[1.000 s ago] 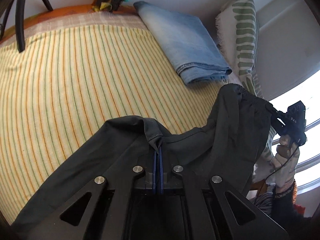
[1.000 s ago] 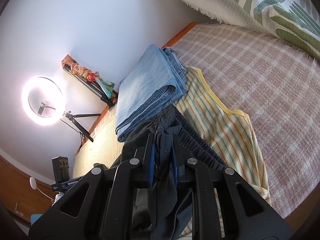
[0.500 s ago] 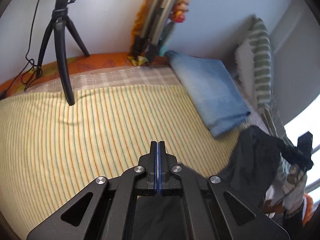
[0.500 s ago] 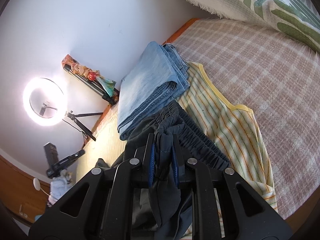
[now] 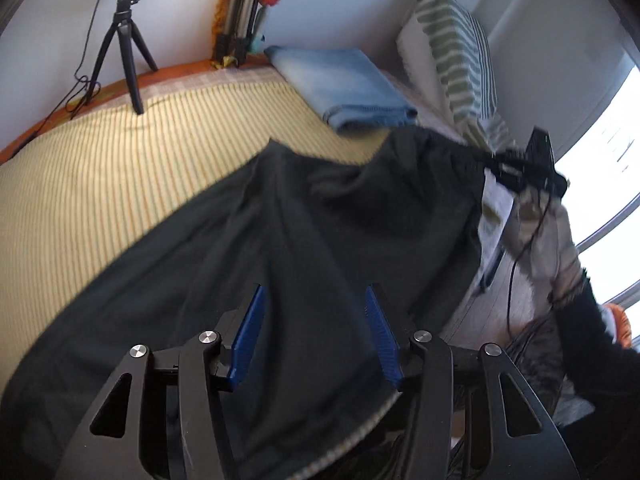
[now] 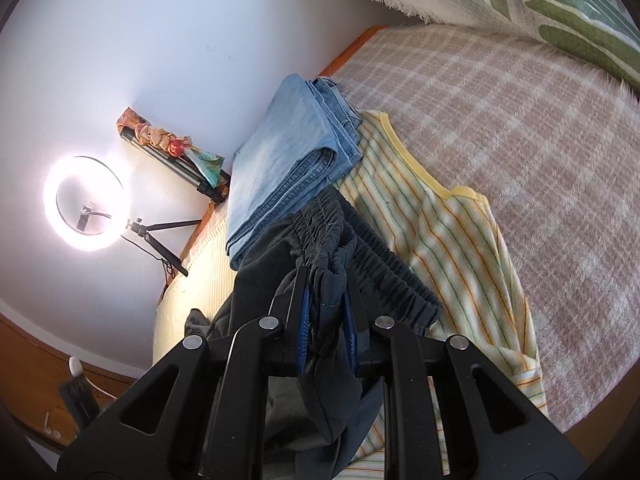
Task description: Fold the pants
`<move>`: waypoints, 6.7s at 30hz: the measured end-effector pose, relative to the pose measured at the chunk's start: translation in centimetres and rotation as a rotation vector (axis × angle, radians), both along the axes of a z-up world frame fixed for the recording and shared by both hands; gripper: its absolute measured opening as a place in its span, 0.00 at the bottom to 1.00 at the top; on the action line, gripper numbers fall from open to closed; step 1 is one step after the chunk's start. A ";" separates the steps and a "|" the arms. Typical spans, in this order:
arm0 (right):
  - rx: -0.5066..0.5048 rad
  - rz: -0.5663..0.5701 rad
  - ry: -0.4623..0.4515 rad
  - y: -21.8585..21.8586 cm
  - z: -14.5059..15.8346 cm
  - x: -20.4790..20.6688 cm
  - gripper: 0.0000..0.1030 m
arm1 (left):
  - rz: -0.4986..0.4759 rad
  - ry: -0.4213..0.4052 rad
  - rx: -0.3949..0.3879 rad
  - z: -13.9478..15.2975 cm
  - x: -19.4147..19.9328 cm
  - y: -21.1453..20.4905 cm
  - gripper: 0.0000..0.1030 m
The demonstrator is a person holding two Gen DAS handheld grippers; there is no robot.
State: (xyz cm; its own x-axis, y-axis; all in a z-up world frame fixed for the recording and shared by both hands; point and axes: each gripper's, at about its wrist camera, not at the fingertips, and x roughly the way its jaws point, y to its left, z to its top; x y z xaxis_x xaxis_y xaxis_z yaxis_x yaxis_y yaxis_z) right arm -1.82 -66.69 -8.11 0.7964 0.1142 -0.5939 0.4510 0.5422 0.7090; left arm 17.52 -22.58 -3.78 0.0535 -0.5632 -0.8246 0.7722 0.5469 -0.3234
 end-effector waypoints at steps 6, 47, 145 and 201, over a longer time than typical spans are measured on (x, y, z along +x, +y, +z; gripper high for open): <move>-0.052 -0.034 0.040 0.4 0.7 -0.7 0.15 | 0.162 -0.021 0.020 -0.5 0.6 5.8 0.49; -0.606 0.809 0.180 28.4 3.6 25.5 0.54 | 0.948 -0.143 0.136 -8.5 8.4 37.4 0.50; -0.154 -0.115 0.255 1.6 -0.9 -4.0 0.50 | 0.065 -0.280 -0.122 -0.4 -1.7 5.4 0.63; -0.287 -0.135 0.269 1.1 -1.9 -3.5 0.07 | -0.250 -0.172 0.046 -7.1 -7.4 -8.4 0.63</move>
